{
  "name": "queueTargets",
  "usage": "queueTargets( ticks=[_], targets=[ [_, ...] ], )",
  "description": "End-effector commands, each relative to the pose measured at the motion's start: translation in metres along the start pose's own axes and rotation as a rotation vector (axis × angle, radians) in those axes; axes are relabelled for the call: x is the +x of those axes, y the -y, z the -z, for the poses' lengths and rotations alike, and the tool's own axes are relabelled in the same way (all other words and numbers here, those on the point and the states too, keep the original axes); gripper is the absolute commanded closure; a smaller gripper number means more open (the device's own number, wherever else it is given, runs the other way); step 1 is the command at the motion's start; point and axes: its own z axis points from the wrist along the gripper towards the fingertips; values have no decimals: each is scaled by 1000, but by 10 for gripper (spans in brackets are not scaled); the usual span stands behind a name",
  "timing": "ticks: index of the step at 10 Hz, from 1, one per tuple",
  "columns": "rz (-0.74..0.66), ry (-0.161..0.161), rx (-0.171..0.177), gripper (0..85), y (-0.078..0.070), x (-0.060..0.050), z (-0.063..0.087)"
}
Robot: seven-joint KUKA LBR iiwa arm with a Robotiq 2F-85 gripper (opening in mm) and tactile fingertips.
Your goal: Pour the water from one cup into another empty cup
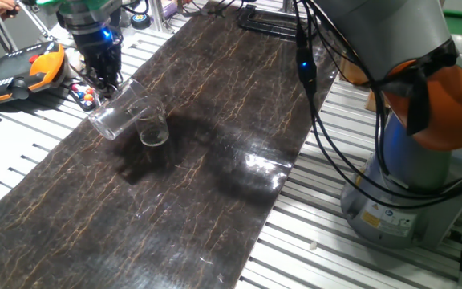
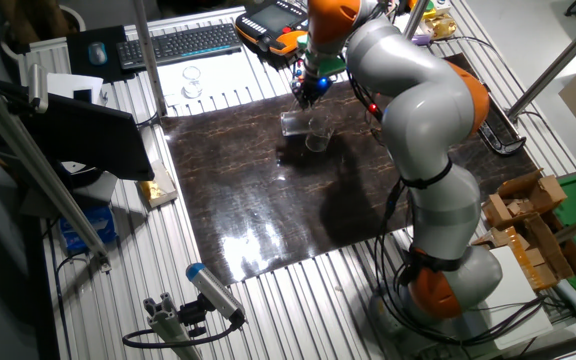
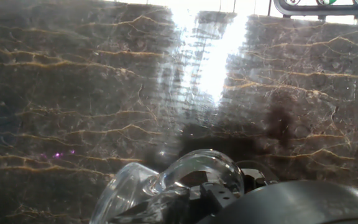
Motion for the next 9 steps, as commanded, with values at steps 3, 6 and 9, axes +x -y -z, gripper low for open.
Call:
queueTargets(
  ticks=[3,6,9],
  targets=[
    [-7,11,-24,843,0,-1,0],
    [-25,22,-53,843,0,-1,1],
    [-23,41,-66,843,0,-2,2]
  ],
)
